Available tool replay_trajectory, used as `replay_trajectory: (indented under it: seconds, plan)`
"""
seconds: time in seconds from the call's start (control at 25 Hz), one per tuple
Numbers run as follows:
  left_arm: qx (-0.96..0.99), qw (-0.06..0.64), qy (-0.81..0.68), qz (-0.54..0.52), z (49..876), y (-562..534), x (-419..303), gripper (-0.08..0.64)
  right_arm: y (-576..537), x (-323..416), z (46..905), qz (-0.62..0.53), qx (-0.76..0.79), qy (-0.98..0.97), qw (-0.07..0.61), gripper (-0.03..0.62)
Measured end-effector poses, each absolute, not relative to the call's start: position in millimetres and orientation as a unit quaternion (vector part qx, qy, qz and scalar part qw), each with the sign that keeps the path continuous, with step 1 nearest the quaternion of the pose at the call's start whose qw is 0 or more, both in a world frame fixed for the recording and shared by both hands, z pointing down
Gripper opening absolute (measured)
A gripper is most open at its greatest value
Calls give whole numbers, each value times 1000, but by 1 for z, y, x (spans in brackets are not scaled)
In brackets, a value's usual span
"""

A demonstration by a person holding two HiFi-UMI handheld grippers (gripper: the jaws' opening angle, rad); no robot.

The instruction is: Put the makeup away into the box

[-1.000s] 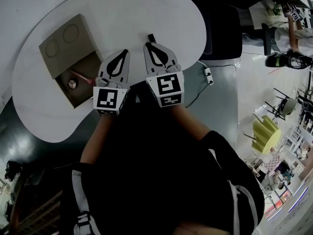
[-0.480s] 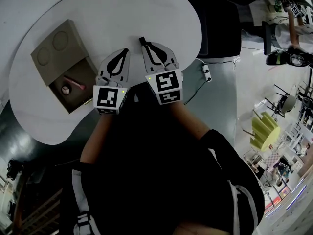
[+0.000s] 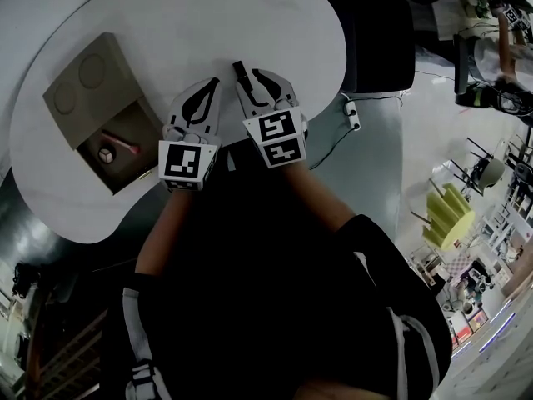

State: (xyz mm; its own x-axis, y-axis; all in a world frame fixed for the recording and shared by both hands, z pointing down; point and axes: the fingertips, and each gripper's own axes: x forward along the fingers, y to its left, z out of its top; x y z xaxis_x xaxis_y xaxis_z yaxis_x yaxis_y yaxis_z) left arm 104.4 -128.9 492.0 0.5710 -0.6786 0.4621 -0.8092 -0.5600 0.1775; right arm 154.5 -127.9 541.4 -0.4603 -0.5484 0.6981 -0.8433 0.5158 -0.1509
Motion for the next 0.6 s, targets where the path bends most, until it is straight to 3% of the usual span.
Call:
replay_trajectory:
  seconds: [0.6]
  plan:
    - [857,205,-439,178,502,-127,91,3,-122,149,574,272,407,-795,359,178]
